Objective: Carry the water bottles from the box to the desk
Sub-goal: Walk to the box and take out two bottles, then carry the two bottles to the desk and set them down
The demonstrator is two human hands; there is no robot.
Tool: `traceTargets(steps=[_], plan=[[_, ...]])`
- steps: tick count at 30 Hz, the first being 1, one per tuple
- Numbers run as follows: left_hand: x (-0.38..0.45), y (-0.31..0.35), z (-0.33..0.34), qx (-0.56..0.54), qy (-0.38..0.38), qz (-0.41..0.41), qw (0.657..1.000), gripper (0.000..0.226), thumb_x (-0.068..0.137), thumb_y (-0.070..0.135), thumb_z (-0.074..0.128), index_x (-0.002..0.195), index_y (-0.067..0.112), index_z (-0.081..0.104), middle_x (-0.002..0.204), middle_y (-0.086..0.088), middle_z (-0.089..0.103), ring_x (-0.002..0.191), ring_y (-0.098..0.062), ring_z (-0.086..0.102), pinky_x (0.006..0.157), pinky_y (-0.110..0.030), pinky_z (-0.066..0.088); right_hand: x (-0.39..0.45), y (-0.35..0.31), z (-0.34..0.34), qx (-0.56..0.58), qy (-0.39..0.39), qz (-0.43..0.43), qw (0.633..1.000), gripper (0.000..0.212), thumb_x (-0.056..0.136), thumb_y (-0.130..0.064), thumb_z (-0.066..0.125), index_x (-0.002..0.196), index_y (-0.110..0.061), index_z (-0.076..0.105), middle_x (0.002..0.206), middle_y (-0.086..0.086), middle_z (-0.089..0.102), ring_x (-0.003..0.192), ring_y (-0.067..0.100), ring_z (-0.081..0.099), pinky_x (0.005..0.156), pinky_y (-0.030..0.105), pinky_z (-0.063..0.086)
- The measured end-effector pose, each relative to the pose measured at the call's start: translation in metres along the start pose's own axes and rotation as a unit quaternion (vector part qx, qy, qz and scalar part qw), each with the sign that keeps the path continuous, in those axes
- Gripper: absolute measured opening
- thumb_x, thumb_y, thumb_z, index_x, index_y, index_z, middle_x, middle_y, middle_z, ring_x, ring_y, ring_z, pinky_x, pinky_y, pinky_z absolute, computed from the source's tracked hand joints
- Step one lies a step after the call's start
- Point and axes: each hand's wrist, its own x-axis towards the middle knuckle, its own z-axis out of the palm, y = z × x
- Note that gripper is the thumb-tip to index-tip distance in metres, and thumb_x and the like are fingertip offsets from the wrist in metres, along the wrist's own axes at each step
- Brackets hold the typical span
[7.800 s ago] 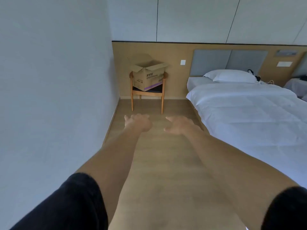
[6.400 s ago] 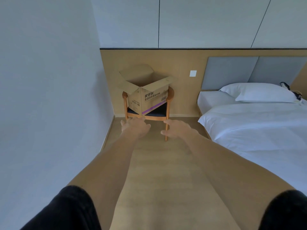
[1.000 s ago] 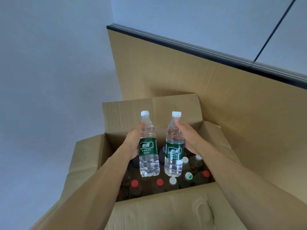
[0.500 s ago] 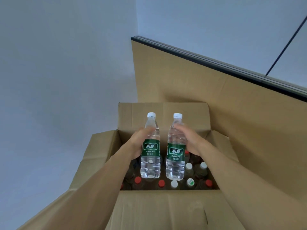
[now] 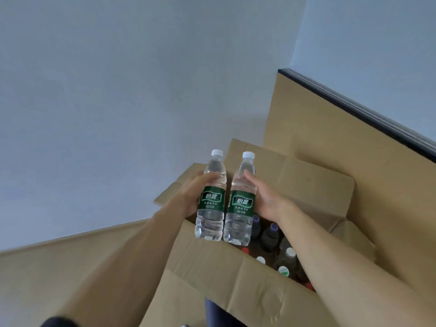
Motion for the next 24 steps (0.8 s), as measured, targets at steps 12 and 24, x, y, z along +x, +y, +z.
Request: traceTargets(steps=[12,24], plan=[[-0.112,-0.013,-0.124,-0.062,0.217,0.045,0.973,0.039,0.092,0.029,0.073,0.125,0.012,0.060,0.109,-0.017,0.075,0.095,-0.033,0.075,0.079,-0.044,0.062,0.037,0.044,0.151,-0.137,-0.167,0.061,0.975,0.050,0.096,-0.056,0.054,0.125,-0.017,0.062,0.118,0.016,0.072,0.108,0.036,0.070,0.092,0.049,0.055],[-0.275,-0.060,-0.277,-0.173,0.357,0.045,0.917,0.058,0.094,0.042,0.066,0.137,0.008,0.051,0.126,-0.027,0.065,0.103,-0.041,0.069,0.086,-0.049,0.059,0.040,0.140,0.365,-0.206,-0.326,0.158,0.909,0.059,0.091,-0.054,0.065,0.126,-0.007,0.058,0.109,0.019,0.073,0.093,0.033,0.072,0.080,0.041,0.058]])
